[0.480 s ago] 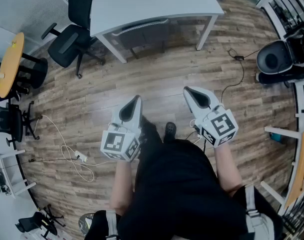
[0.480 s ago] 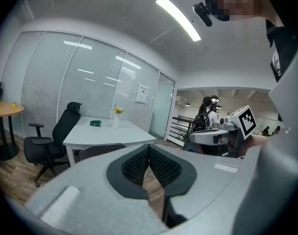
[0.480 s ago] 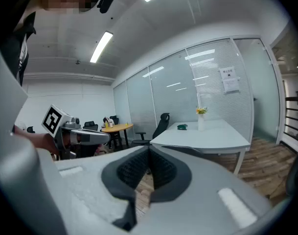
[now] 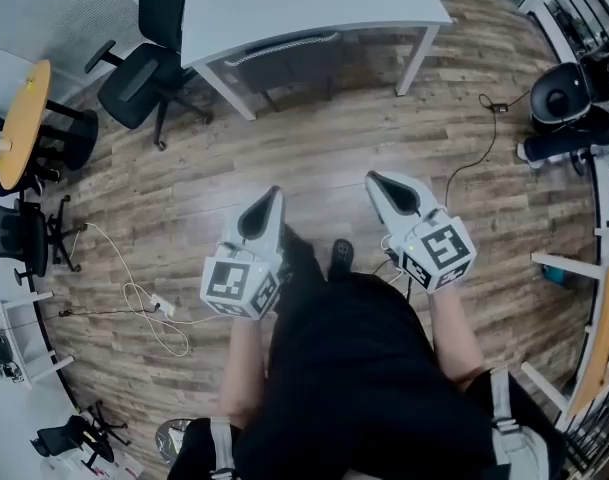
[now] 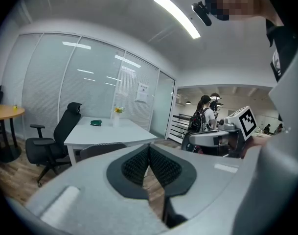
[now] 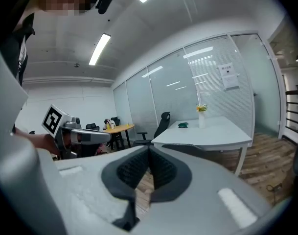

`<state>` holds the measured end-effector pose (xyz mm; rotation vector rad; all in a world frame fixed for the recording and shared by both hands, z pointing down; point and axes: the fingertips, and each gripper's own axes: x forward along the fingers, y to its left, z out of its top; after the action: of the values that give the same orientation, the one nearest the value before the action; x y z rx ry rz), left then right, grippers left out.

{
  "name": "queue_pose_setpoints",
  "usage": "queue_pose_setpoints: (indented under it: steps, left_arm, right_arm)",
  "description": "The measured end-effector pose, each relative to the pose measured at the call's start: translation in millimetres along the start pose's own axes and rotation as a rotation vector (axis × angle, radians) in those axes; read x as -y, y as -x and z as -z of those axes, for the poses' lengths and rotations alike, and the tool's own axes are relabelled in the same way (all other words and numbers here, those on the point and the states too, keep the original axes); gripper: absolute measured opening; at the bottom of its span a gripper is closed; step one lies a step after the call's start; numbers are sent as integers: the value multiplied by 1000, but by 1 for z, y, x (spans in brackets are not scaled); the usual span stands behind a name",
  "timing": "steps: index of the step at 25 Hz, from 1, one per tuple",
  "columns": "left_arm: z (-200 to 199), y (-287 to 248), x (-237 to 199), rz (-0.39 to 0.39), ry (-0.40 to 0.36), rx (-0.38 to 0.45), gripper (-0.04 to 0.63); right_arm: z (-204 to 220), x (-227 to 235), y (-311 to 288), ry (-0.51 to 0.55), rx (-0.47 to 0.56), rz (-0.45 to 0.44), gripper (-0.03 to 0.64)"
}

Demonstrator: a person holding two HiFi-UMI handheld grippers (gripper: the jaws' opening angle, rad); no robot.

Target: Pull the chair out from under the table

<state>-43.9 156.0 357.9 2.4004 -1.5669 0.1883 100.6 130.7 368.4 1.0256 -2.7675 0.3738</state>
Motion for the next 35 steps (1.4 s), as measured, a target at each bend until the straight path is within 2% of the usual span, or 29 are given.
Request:
queue_pose_setpoints:
  steps: [10,16,20,28,35]
  left_arm:
    - [5,-2,-8,-16,9,-24,11]
    - [7,-15,-20,25,27,-19,11]
    - [0,-28,-30,40,21,-13,11]
    - [-18,-56,-76,68,14,-4,11]
    - [-24,-76,-129,85,24,-16,11]
  right_arm:
    - [-2,10,-5,-79,21,-12,3]
    - [-4,16,-15,-65,11,24,3]
    - [-10,23,-25,-111,12,22,2]
    - [-37,31,-77,-162,26,-8,2]
    - [-49,39,-125,-143,13,47,2]
